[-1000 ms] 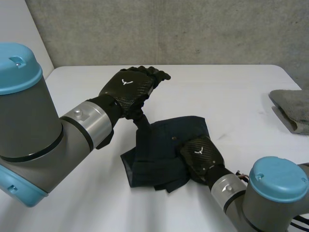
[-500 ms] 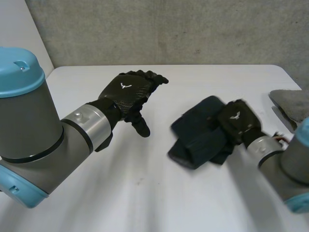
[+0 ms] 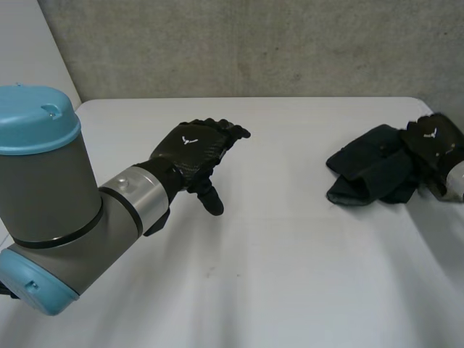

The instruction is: Fold the laundry.

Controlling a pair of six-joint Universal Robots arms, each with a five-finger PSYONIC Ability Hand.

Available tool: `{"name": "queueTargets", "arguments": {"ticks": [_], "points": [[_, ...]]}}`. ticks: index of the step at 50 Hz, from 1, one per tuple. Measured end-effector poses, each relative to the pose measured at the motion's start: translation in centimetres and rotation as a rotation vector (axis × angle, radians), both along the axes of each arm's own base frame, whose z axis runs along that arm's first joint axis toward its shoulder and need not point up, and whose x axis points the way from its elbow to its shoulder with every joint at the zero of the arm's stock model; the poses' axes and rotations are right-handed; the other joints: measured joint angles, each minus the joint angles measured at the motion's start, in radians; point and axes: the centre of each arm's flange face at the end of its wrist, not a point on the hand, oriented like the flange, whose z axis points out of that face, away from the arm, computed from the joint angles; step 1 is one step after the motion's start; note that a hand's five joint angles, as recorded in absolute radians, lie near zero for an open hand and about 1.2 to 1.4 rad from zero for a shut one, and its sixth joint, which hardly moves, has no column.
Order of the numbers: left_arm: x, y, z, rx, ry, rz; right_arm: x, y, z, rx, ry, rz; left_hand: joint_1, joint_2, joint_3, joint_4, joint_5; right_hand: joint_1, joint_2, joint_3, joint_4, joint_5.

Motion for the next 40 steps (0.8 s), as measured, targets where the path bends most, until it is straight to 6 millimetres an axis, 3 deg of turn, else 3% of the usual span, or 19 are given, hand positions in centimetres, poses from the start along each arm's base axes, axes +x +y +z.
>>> {"name": "queueTargets", "arguments": {"ticks": [4, 5, 11, 12, 14, 17, 20, 22, 24, 25, 27, 29, 32, 36, 40], "points": [[0.0, 0.0, 0.0, -0.001, 0.0, 0.001, 0.1, -1.3, 1.6, -0.051, -0.013, 0.024, 0.0, 0.0, 0.0, 0.0, 0.0, 0.0, 0.0, 0.0, 0.0, 0.0], [0.0, -0.1, 0.0, -0.002, 0.0, 0.001, 0.1, -2.3, 3.1, -0.09, -0.031, 0.033, 0.0, 0.0, 0.0, 0.0, 0.0, 0.0, 0.0, 0.0, 0.0, 0.0], [0.0, -0.1, 0.2, -0.006, 0.002, 0.002, -0.4, -4.7, 7.4, -0.179, -0.124, 0.008, 0.0, 0.0, 0.0, 0.0, 0.0, 0.0, 0.0, 0.001, 0.0, 0.0], [0.0, -0.1, 0.2, -0.007, 0.003, 0.003, -0.8, -5.8, 9.5, -0.217, -0.185, -0.011, 0.0, 0.0, 0.0, 0.0, 0.0, 0.0, 0.0, 0.009, 0.0, 0.0], [0.0, -0.1, 0.2, -0.006, 0.002, 0.005, -1.0, -6.4, 10.9, -0.238, -0.235, -0.022, 0.0, 0.0, 0.0, 0.0, 0.0, 0.0, 0.0, 0.01, 0.0, 0.0], [0.0, -0.1, 0.1, -0.005, 0.001, 0.008, -1.7, -7.2, 12.5, -0.254, -0.304, -0.036, 0.0, 0.0, 0.0, 0.0, 0.0, 0.0, 0.001, 0.015, 0.005, 0.029], [0.1, -0.1, 0.0, -0.002, -0.001, 0.009, -2.7, -7.7, 12.8, -0.25, -0.33, -0.054, 0.0, 0.0, 0.0, 0.0, 0.0, 0.0, 0.008, 0.021, 0.007, 0.033], [0.1, -0.1, 0.0, -0.001, -0.002, 0.01, -4.7, -8.2, 12.1, -0.232, -0.339, -0.09, 0.0, 0.0, 0.0, 0.0, 0.0, 0.0, 0.008, 0.023, 0.007, 0.033], [0.1, -0.1, 0.0, 0.0, -0.002, 0.01, -5.0, -8.3, 11.9, -0.228, -0.339, -0.094, 0.0, 0.0, 0.0, 0.0, 0.0, 0.0, 0.008, 0.023, 0.007, 0.033], [0.1, -0.1, -0.1, 0.003, -0.003, 0.01, -6.7, -8.6, 10.8, -0.203, -0.336, -0.115, 0.0, 0.0, 0.0, 0.0, 0.0, 0.0, 0.008, 0.023, 0.007, 0.033], [0.1, 0.0, -0.2, 0.005, -0.005, 0.01, -7.7, -8.8, 9.8, -0.181, -0.332, -0.126, 0.0, 0.0, 0.0, 0.0, 0.0, 0.0, 0.008, 0.023, 0.007, 0.033], [0.1, 0.0, -0.5, 0.011, -0.009, 0.009, -10.2, -9.0, 7.3, -0.122, -0.32, -0.138, 0.0, 0.0, 0.0, 0.0, 0.0, 0.0, 0.008, 0.023, 0.007, 0.034], [0.1, 0.0, -0.7, 0.016, -0.013, 0.009, -11.6, -8.9, 5.6, -0.085, -0.311, -0.141, 0.0, 0.0, 0.0, 0.0, 0.0, 0.0, 0.008, 0.023, 0.007, 0.034], [0.1, 0.1, -1.3, 0.031, -0.022, 0.008, -14.8, -8.2, 1.7, -0.005, -0.282, -0.151, 0.0, 0.0, 0.0, 0.0, 0.0, 0.0, 0.008, 0.023, 0.007, 0.041], [0.1, 0.0, -1.5, 0.035, -0.025, 0.008, -16.5, -7.4, -0.2, 0.036, -0.255, -0.157, 0.0, 0.0, 0.0, 0.0, 0.0, 0.0, 0.008, 0.023, 0.007, 0.048]]}}
